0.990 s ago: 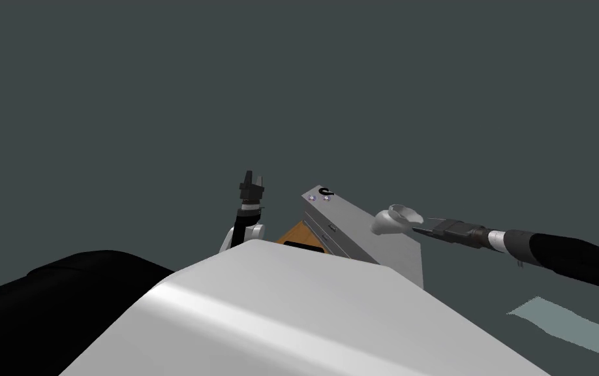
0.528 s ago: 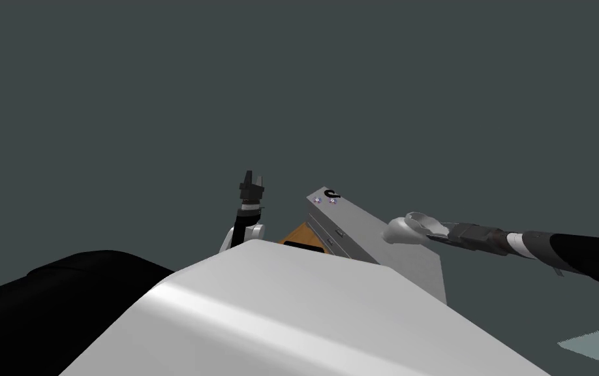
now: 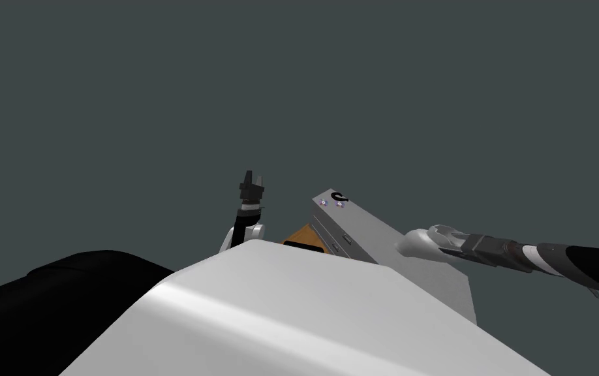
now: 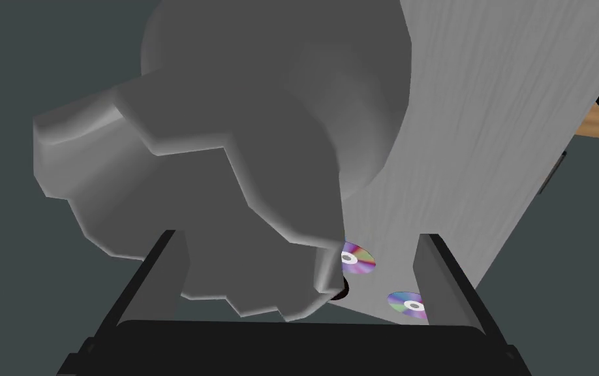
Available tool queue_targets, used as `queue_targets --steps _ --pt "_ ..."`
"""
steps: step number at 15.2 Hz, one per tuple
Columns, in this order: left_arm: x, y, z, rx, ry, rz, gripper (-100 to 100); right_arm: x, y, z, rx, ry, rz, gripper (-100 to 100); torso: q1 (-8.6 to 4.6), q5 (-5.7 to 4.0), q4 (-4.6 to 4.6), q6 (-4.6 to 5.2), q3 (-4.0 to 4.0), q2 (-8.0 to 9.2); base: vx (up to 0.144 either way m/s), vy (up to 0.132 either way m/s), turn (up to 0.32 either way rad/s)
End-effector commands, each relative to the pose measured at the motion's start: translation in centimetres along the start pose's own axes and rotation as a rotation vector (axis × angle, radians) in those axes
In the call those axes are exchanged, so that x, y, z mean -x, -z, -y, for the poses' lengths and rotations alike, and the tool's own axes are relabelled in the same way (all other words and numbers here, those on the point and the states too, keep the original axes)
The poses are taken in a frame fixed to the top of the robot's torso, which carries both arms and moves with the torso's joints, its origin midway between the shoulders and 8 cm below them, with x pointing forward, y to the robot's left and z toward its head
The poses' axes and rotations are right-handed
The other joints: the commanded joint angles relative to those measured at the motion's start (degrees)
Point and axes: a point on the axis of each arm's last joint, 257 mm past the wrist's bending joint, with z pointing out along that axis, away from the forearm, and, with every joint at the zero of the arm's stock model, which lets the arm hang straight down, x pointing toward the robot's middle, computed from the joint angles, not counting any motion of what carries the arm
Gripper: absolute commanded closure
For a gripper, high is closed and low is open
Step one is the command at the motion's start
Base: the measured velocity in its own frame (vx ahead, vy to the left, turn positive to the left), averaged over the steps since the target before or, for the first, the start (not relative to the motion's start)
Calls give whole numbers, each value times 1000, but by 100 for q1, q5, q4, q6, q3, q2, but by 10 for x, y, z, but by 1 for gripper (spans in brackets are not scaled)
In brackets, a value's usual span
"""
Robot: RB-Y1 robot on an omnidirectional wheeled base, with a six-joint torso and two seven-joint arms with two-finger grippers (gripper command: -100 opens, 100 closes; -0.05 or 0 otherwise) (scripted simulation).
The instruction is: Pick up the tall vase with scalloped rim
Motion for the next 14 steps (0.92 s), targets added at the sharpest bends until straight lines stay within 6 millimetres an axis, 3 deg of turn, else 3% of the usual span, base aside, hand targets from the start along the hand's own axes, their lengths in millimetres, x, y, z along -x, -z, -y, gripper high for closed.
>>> queue_targets --steps 1,3,4,5,9,12,14 --pt "0 0 0 0 0 0 0 -16 -4 -5 -10 -29 -8 -100 0 0 0 0 0 0 -35 -39 212" --pt "0 0 0 0 0 0 0 -28 -8 -10 -16 -51 -12 -100 -20 -5 5 6 10 16 -41 -43 179" --pt "0 0 0 0 0 0 0 -19 -6 -6 -9 -34 -8 -100 -24 -7 6 3 13 21 -29 -29 112" --pt "0 0 0 0 0 0 0 -21 -6 -7 -11 -37 -9 100 -22 -6 6 6 13 20 -9 -12 5" --pt "0 0 0 0 0 0 0 -21 -6 -7 -12 -38 -10 100 -13 -4 4 4 7 8 0 0 0" --pt "0 0 0 0 0 0 0 4 1 1 2 8 -1 100 0 8 7 18 9 10 26 22 -265" --pt "0 0 0 0 0 0 0 -1 0 0 -3 0 -2 100 15 15 8 7 8 6 29 33 -122"
